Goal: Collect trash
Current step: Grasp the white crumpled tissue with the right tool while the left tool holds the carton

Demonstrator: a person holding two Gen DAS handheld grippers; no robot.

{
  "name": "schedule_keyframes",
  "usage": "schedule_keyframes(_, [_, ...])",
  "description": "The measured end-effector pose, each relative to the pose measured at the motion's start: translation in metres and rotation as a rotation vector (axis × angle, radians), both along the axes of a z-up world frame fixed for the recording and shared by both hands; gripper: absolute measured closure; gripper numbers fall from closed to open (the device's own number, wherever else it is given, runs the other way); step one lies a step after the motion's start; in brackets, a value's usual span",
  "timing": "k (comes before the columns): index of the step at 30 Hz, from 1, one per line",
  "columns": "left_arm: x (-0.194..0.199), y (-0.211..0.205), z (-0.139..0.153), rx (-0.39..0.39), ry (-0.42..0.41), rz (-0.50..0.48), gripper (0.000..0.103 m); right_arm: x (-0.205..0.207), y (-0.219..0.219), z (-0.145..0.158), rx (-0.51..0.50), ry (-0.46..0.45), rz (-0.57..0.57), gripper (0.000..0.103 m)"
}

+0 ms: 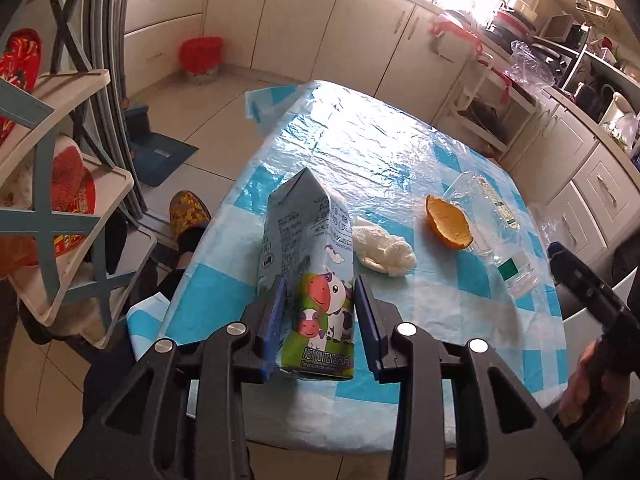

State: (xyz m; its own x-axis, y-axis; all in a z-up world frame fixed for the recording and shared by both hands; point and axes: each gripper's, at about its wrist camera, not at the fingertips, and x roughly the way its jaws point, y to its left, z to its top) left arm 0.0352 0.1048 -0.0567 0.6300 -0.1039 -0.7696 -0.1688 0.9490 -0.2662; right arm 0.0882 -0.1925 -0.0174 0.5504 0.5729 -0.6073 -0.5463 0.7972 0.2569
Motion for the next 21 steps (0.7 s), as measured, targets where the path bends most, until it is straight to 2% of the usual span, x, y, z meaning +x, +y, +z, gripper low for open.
schedule_keyframes(4, [0.003, 0.002, -0.007, 0.019, 0.041, -0.012, 0.063, 0.005, 0.056, -0.027, -0.099, 0.072, 0.110, 0.028])
schedule_keyframes(9, [0.000, 0.018, -0.010, -0.022, 0.057, -0.013, 0.055, 0.028, 0.091, -0.047, -0.115, 0.158, 0.102, 0.028])
schedule_keyframes(12, [0.000, 0.025, -0.009, -0.001, 0.057, -0.004, 0.051, 0.042, 0.113, -0.053, -0.143, 0.187, 0.101, 0.031])
schedule_keyframes(14, [0.003, 0.031, -0.010, 0.012, 0.066, 0.007, 0.050, 0.047, 0.126, -0.059, -0.180, 0.193, 0.114, 0.036])
schedule_keyframes(17, [0.010, 0.037, -0.012, 0.021, 0.086, 0.021, 0.050, 0.047, 0.137, -0.061, -0.234, 0.167, 0.129, 0.051])
schedule_keyframes(19, [0.015, 0.037, -0.012, 0.031, 0.092, 0.022, 0.050, 0.045, 0.135, -0.060, -0.241, 0.169, 0.145, 0.067])
schedule_keyframes(21, [0.020, 0.034, -0.012, 0.033, 0.095, 0.009, 0.051, 0.039, 0.130, -0.058, -0.253, 0.159, 0.149, 0.071])
